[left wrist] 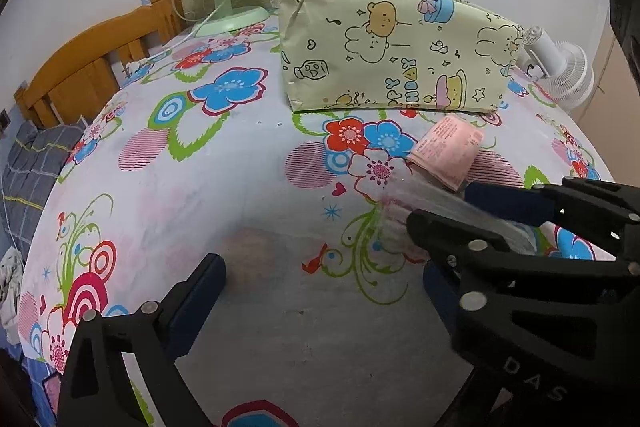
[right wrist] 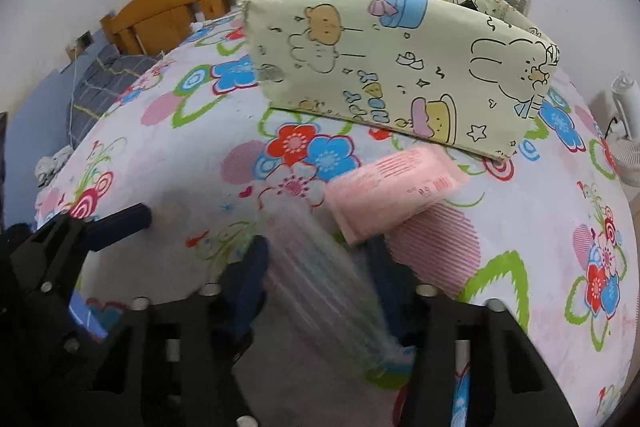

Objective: Organize soft objects
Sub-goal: 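Close the right gripper on the clear plastic bag and lift it, then grasp the pink paper packet with the left gripper while the right gripper holds the bag, then lift the pink packet and clear bag and carry both over the fabric box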

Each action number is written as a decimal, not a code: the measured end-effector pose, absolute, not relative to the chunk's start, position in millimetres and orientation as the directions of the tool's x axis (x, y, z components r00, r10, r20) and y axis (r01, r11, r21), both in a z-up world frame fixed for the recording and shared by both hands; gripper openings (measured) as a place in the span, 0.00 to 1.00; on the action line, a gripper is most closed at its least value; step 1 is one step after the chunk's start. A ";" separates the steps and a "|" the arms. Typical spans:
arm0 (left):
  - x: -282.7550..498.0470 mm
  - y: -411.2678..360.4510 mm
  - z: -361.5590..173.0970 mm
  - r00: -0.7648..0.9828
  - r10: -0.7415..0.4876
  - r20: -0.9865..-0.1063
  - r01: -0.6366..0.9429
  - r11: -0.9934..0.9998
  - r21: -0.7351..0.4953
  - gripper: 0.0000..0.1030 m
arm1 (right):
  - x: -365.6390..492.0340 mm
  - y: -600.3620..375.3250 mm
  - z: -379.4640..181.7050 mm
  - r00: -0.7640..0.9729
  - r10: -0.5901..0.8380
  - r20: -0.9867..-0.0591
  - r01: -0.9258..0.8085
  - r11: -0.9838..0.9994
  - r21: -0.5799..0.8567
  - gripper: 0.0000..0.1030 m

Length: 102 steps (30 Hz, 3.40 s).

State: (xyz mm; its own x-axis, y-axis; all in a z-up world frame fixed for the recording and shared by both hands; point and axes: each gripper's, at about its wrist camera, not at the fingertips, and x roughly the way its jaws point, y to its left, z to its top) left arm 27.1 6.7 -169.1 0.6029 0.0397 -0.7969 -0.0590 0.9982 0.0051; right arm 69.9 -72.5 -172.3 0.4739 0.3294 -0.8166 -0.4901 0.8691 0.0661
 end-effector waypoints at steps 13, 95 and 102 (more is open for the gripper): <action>24.0 -3.7 -159.9 0.619 0.023 -0.785 -0.035 0.999 0.002 0.97 | 55.1 -89.4 -161.8 0.499 0.331 -0.801 -0.462 0.883 0.077 0.14; 116.7 -102.7 -159.0 0.584 -0.116 -0.803 0.151 0.988 -0.034 0.40 | 128.4 -206.3 -157.0 0.553 0.293 -0.780 -0.236 0.953 0.191 0.14; 100.7 -88.4 -157.6 0.587 -0.117 -0.801 0.144 0.989 -0.039 0.40 | 116.3 -191.2 -155.3 0.551 0.304 -0.777 -0.250 0.949 0.194 0.14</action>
State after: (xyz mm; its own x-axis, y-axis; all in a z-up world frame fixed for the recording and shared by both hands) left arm 100.7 -88.4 -157.6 0.5869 -0.1171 -0.8012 0.1441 0.9888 -0.0389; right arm 116.3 -191.2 -155.3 0.5511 0.3042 -0.7770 -0.2501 0.9486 0.1939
